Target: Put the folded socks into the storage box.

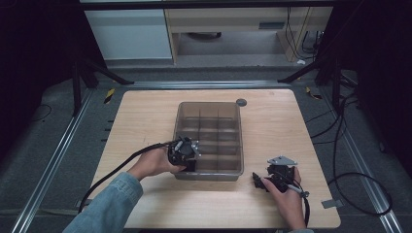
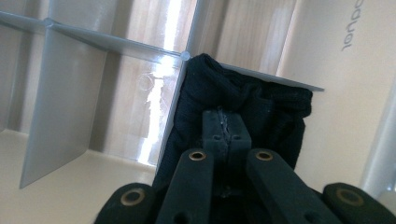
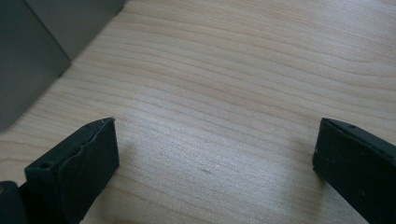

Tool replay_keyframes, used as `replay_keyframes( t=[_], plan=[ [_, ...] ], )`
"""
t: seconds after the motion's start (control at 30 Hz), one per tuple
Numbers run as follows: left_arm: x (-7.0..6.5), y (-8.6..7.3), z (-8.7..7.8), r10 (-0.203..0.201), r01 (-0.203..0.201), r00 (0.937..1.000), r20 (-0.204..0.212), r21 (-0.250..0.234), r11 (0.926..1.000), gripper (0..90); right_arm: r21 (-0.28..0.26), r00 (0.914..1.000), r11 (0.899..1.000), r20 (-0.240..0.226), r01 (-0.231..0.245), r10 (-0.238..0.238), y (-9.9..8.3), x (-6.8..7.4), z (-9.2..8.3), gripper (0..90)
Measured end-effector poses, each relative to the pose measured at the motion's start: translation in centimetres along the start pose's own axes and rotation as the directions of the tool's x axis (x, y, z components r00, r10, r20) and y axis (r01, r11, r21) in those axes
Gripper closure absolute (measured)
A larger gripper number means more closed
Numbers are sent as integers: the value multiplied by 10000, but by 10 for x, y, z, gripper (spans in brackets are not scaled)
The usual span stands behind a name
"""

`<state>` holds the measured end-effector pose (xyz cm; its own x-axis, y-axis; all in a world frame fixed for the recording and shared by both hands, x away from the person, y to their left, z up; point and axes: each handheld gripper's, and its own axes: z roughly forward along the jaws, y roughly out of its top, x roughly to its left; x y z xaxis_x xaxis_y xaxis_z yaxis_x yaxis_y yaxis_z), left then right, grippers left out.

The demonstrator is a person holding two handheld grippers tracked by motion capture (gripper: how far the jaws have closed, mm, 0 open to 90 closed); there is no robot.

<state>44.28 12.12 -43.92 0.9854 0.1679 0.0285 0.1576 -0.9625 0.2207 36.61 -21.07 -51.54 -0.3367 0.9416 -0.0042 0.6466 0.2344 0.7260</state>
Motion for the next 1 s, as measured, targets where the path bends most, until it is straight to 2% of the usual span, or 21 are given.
replay_keyframes(
  t=[0.23, 0.33, 0.47, 0.5, 0.53, 0.6, 0.7, 1.0],
  plan=[
    [1, -5, -17, -215, 212, 9997, -78, -394, 9990, 899, 2, 10000, 10000, -21, 5, -5, 0, 0, 0, 6],
    [7, -13, -33, -605, 592, 9980, -172, -670, 9960, 900, 3, 10000, 10000, -26, 10, -10, 0, 0, 0, 6],
    [8, -18, -42, -753, 726, 9966, -325, -767, 9944, 900, 1, 10000, 10000, -24, 13, -13, 0, 0, 0, 6],
    [8, -18, -42, -753, 726, 9966, -325, -767, 9944, 900, 4, 10000, 10000, -24, 11, -11, 0, 0, 0, 6],
    [9, -19, -39, -716, 690, 9962, -491, -512, 9963, 900, 3, 10000, 10000, -25, 9, -9, 0, 0, 0, 6],
    [9, -19, -33, -671, 660, 9962, -552, -208, 9976, 900, 1, 10000, 10000, -25, 13, -13, 0, 0, 0, 6],
    [8, -19, -26, -728, 718, 9961, -500, -227, 9972, 900, 1, 10000, 10000, -28, 17, -17, 0, 0, 0, 6],
    [8, -15, -15, -672, 683, 9962, -555, 175, 9975, 900, 1, 10000, 10000, -32, 24, -24, 0, 0, 0, 6]
  ],
)
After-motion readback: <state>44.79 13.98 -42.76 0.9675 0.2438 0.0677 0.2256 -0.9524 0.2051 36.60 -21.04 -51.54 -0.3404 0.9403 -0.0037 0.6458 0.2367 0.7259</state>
